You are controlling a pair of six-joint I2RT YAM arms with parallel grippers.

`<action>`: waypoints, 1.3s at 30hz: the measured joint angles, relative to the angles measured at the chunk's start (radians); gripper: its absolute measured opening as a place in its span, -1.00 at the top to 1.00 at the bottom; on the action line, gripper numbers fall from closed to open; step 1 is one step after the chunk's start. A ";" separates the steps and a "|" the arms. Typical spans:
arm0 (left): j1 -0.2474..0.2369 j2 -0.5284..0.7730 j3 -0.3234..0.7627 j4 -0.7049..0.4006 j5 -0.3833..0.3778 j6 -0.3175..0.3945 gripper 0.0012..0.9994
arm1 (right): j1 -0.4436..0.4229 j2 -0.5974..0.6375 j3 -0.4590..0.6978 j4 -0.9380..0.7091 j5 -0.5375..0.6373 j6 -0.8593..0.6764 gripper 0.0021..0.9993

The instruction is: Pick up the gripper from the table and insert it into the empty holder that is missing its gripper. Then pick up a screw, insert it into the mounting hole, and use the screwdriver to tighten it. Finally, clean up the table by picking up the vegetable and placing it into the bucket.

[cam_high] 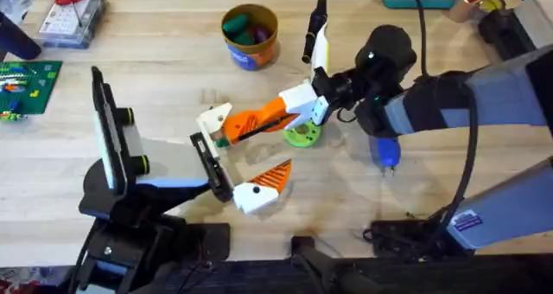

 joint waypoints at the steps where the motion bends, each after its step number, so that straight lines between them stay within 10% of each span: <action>1: 0.000 0.000 0.000 0.000 0.000 0.000 -0.99 | 0.001 0.001 0.000 0.000 0.003 -0.002 0.99; 39: 0.000 0.000 0.000 0.000 -0.016 -0.019 -0.99 | 0.048 0.124 0.128 0.004 0.023 -0.014 0.99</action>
